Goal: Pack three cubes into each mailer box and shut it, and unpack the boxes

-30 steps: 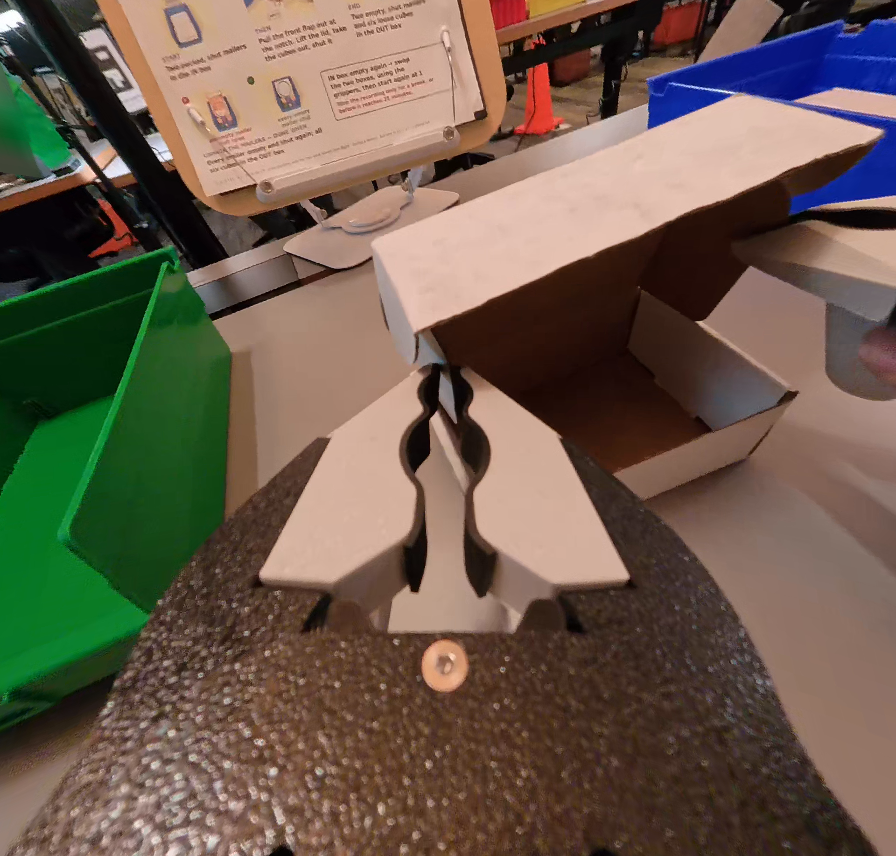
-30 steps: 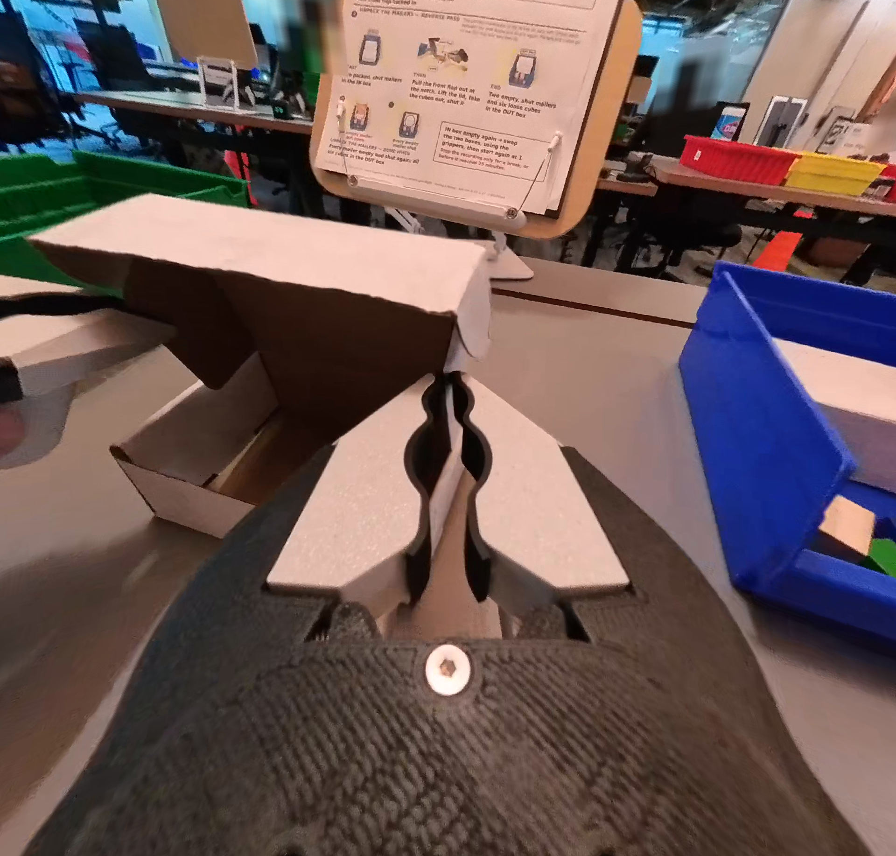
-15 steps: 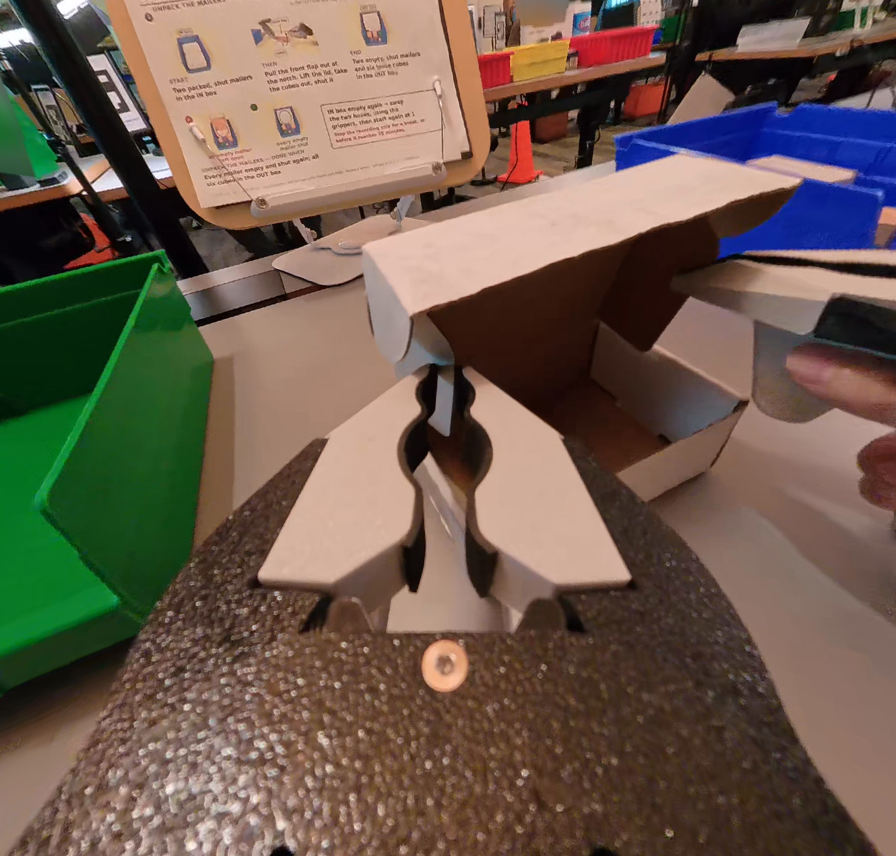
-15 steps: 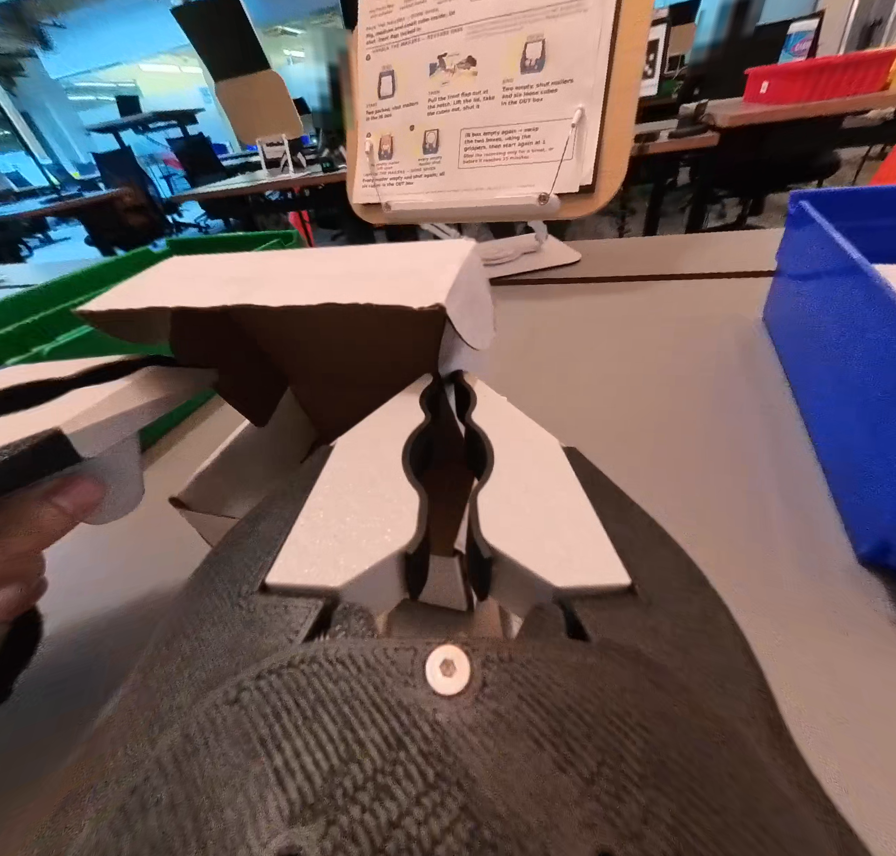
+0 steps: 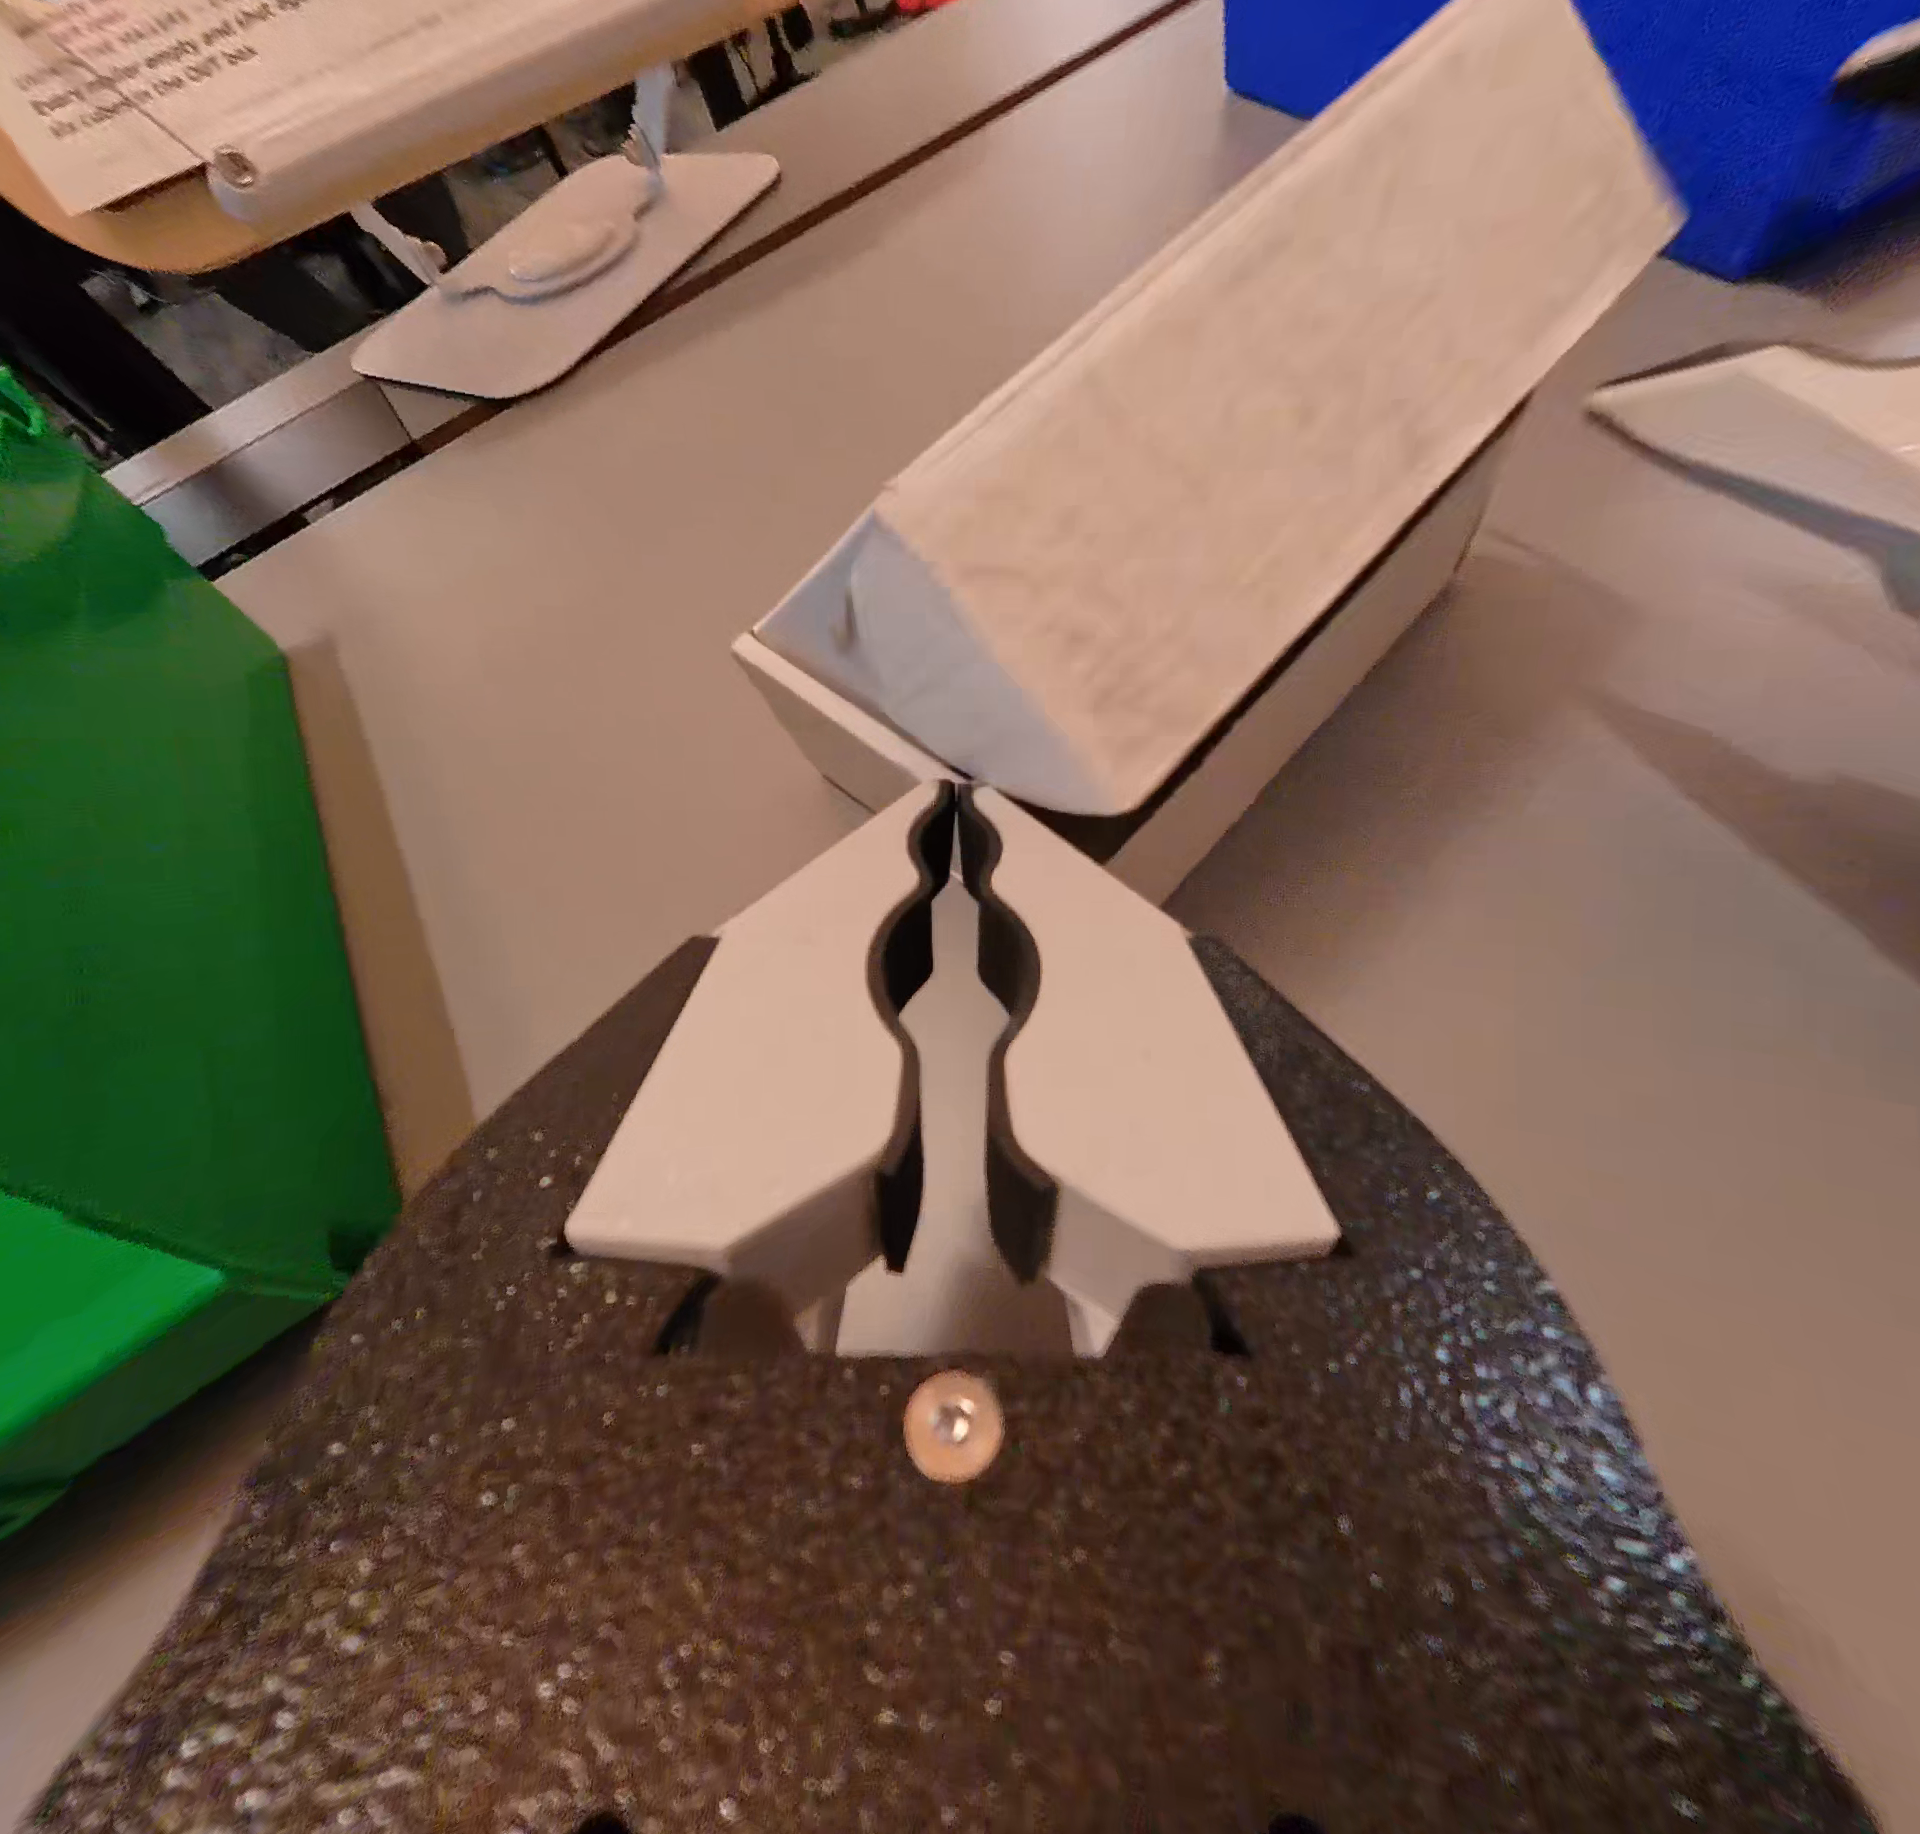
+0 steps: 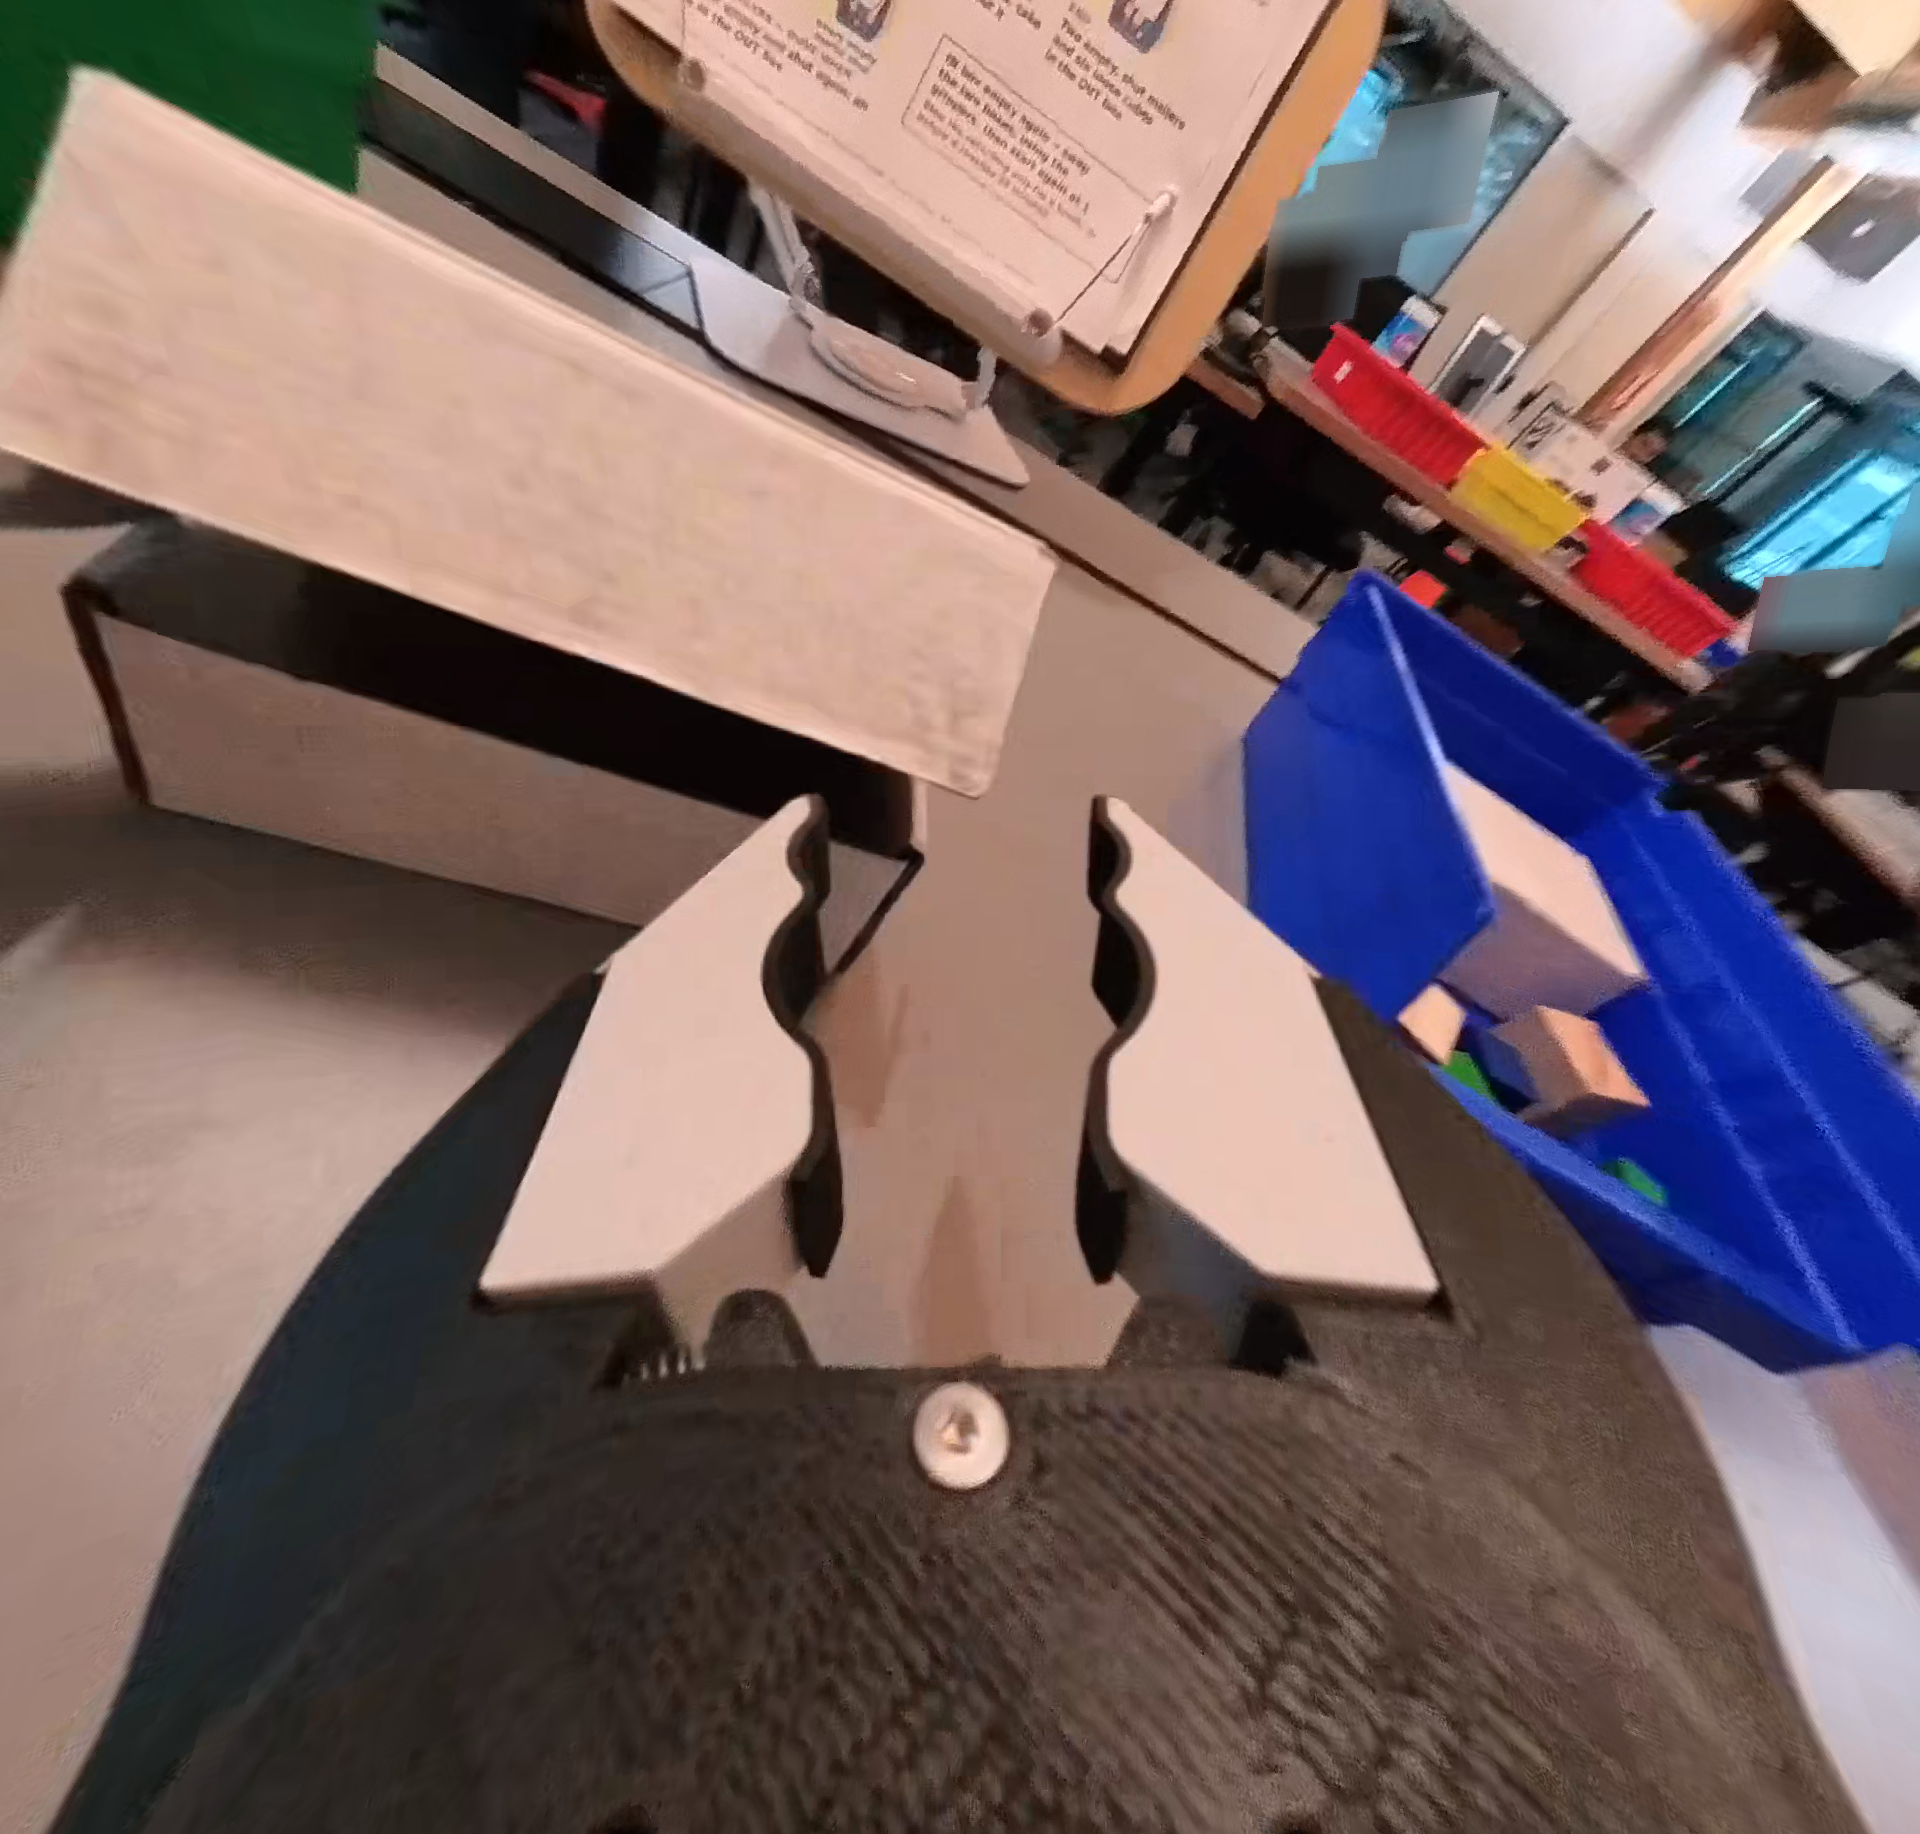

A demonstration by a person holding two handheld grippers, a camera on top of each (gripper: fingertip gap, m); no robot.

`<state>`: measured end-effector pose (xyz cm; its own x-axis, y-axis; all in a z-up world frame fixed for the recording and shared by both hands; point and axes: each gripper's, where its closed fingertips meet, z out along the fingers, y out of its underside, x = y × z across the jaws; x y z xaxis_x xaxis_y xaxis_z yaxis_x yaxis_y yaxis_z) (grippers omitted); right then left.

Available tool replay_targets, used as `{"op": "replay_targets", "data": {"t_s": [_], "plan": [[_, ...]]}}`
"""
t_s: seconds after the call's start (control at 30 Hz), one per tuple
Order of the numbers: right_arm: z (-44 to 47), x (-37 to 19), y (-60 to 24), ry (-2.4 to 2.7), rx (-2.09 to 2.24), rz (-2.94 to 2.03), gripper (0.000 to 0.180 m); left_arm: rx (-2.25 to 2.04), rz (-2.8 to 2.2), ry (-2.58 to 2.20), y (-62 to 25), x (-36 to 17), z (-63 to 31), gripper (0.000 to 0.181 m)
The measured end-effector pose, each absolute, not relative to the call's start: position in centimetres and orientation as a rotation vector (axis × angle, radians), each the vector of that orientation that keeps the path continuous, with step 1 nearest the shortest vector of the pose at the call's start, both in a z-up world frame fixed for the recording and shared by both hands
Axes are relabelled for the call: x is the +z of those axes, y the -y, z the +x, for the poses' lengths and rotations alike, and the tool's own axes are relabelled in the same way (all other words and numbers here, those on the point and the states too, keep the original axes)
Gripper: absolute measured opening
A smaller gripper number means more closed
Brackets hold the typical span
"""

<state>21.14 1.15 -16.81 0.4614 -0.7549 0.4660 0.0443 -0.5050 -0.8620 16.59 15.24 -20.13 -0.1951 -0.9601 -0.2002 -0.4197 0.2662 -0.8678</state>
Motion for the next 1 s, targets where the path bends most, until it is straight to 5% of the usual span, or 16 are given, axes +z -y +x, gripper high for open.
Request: {"op": "replay_targets", "data": {"t_s": [0.23, 0.43, 0.5, 0.57, 0.63, 0.77, 1.0], "plan": [[20.4, -14.0, -1.3, -0.155, -1.659, -1.818, 0.063, -0.764, -1.268, -1.981, -15.9, -20.7, 14.8, 0.032], [21.5, -15.2, -6.0, 0.547, -1.998, -1.772, 0.067, -0.840, -1.339, -1.973, -17.7, -20.0, 14.1, 0.025], [21.7, -16.0, -6.4, 0.584, -1.955, -1.790, 0.059, -0.907, -1.354, -1.944, -18.0, -19.5, 14.2, 0.021], [21.8, -15.6, -6.2, 0.574, -1.988, -1.765, 0.015, -0.984, -1.345, -1.889, -18.2, -18.5, 14.6, 0.017], [20.9, -14.7, -5.9, 0.557, -1.981, -1.723, 0.000, -1.102, -1.299, -1.793, -18.0, -16.6, 15.3, 0.009], [18.9, -15.9, -5.2, 0.615, -1.798, -1.844, 0.000, -1.301, -1.222, -1.706, -16.2, -14.1, 16.0, 0.000], [18.2, -19.2, -4.6, 0.617, -1.543, -2.029, 0.000, -1.354, -1.371, -1.882, -14.3, -17.9, 19.6, 0.000]]}}
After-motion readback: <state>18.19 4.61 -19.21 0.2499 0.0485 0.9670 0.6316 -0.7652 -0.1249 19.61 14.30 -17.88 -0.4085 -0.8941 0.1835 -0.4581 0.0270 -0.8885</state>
